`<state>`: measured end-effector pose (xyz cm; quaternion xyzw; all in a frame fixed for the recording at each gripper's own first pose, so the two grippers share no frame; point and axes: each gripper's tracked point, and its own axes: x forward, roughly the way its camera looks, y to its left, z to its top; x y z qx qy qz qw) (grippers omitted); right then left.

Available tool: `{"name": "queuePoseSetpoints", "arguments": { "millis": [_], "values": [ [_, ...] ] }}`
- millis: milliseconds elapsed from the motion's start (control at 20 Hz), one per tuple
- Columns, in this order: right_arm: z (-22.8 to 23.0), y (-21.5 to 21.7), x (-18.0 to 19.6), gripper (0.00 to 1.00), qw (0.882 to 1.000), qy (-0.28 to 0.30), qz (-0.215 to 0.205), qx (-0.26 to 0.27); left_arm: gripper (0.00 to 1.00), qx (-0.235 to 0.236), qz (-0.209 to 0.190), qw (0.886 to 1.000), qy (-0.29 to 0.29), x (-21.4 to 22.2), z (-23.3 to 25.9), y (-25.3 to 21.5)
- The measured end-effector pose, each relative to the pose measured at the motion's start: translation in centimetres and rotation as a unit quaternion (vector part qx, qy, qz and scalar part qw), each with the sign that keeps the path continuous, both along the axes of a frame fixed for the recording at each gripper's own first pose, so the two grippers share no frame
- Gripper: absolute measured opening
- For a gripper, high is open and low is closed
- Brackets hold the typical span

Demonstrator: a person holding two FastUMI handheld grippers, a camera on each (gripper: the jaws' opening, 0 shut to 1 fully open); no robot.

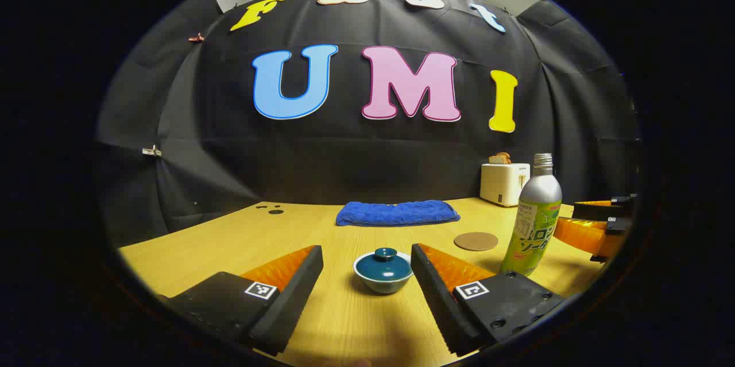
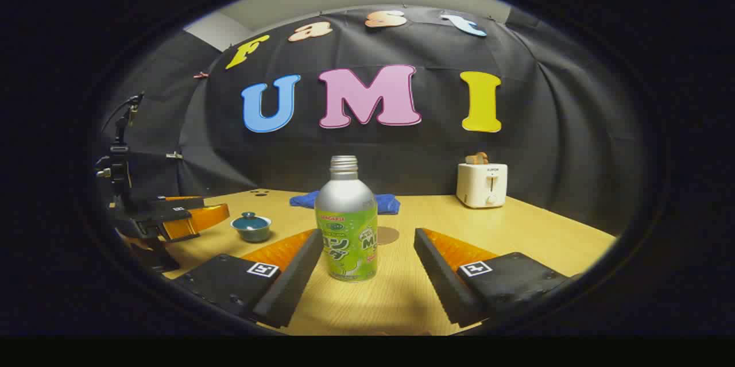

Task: Open the teacup lid with one hand, grasp the water bottle and pour water into the teacup with the other hand; after pouring, place the water bottle on the coaster and then close the teacup lid.

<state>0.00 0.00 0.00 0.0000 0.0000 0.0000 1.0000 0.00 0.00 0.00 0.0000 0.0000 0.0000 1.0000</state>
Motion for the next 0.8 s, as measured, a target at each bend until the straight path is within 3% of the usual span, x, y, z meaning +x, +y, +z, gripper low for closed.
{"name": "queuePoseSetpoints", "arguments": {
  "millis": [800],
  "values": [
    [0.03, 0.86, -0.09, 0.98, 1.000, 0.002, 0.031, 0.001, 0.97, 0.000, 0.001, 1.000, 0.000, -0.12, -0.05, 0.14]
  ]
}}
